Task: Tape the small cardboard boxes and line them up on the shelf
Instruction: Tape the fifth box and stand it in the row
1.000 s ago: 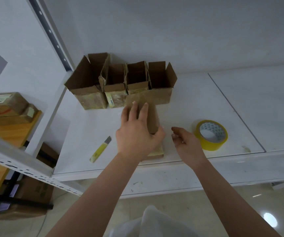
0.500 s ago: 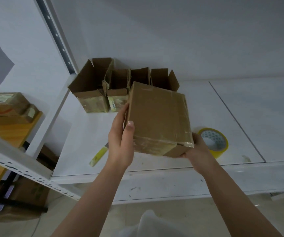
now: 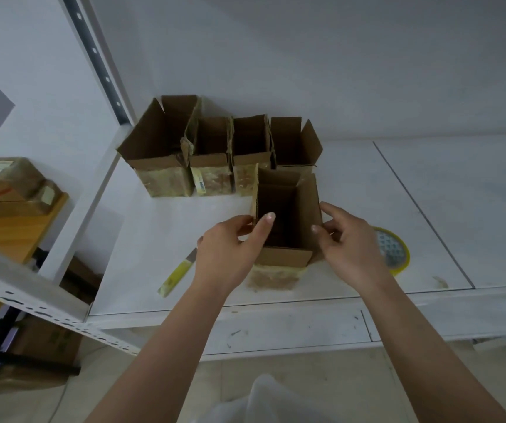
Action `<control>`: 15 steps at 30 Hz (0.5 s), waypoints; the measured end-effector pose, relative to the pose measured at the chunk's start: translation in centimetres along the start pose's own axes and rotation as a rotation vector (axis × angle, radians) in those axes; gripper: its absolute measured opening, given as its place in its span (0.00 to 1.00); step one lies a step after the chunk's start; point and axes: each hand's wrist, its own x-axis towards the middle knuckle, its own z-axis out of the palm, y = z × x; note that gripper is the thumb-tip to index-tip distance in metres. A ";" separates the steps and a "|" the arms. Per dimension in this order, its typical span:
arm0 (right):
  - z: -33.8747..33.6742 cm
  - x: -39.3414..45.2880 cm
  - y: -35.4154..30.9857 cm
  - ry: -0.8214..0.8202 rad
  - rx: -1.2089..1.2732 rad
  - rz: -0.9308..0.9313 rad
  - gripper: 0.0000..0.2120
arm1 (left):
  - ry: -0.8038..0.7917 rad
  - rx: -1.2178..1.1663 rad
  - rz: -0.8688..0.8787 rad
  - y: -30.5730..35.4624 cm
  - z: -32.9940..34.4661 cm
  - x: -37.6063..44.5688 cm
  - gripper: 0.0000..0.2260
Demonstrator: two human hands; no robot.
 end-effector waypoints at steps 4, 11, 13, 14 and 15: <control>0.5 0.4 0.5 -0.011 0.052 0.076 0.21 | 0.064 -0.004 -0.036 -1.5 -0.3 1.0 0.17; 1.8 -0.8 2.0 -0.054 0.480 0.422 0.18 | 0.023 -0.085 -0.150 -4.5 0.5 1.2 0.20; 2.1 -1.0 1.8 -0.032 0.522 0.463 0.16 | 0.016 -0.154 -0.137 -4.7 0.3 1.2 0.21; 2.1 -1.0 1.5 -0.001 0.545 0.466 0.13 | 0.014 -0.186 -0.124 -4.5 0.1 1.4 0.22; 2.0 -1.0 1.2 0.037 0.554 0.457 0.11 | 0.015 -0.207 -0.106 -4.3 -0.1 1.5 0.22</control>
